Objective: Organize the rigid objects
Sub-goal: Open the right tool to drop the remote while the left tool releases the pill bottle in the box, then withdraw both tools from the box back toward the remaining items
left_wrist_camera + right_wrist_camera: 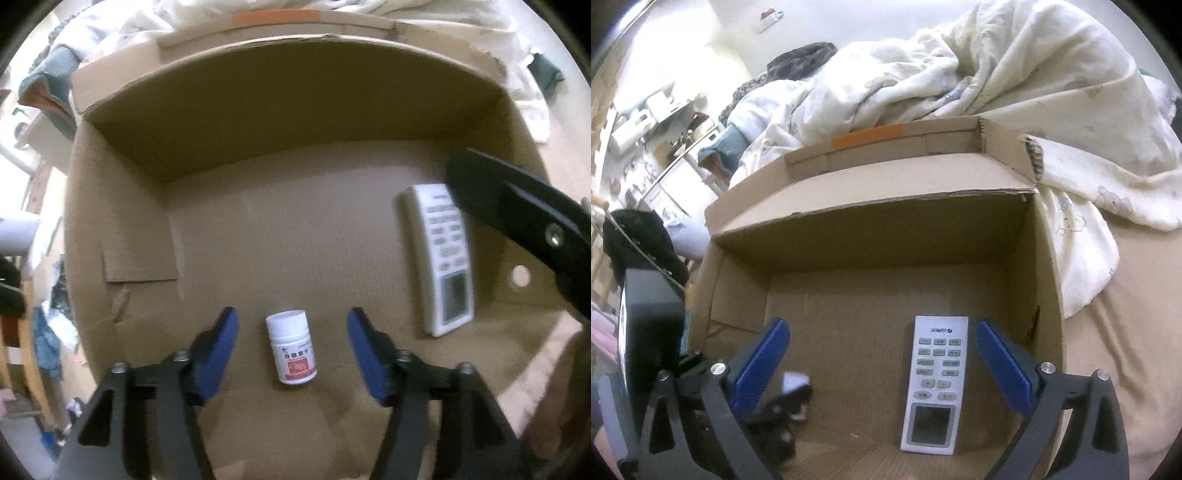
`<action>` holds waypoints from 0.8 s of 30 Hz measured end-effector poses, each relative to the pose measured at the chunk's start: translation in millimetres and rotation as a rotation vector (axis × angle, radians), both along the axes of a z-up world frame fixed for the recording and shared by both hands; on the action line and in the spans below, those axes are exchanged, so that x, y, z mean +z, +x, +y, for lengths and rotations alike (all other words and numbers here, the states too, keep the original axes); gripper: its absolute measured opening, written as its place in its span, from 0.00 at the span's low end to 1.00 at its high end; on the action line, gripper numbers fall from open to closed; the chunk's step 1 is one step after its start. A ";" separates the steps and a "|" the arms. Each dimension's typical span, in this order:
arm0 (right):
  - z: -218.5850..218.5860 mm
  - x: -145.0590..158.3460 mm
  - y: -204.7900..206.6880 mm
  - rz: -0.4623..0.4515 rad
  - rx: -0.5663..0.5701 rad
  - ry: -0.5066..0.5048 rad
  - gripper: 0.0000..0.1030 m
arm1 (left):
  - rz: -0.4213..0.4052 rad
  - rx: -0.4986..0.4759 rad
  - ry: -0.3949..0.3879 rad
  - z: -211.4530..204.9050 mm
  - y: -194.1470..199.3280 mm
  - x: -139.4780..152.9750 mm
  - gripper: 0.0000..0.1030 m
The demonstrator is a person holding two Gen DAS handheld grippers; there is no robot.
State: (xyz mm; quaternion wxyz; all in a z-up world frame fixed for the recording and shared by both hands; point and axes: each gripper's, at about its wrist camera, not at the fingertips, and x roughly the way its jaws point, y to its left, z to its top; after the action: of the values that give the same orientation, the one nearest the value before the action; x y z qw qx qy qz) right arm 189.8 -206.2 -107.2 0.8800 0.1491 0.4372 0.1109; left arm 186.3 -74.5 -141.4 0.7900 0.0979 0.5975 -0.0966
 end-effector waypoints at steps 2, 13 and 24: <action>-5.1 0.4 0.7 0.000 -0.020 0.022 1.00 | 0.000 -0.011 -0.007 -2.6 -0.6 1.9 0.70; -15.3 8.7 -1.9 -0.020 -0.058 0.057 1.00 | -0.071 -0.031 0.026 -12.6 -13.4 18.3 0.82; -36.9 29.6 -23.7 -0.041 -0.119 0.056 1.00 | -0.098 0.017 -0.025 -2.2 -38.4 42.9 0.82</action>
State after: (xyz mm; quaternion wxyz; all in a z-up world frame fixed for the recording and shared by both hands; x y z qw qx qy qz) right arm 166.0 -243.1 -77.6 0.8893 0.1970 0.4062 0.0734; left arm 147.9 -76.7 -98.6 0.8202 0.0877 0.5578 -0.0924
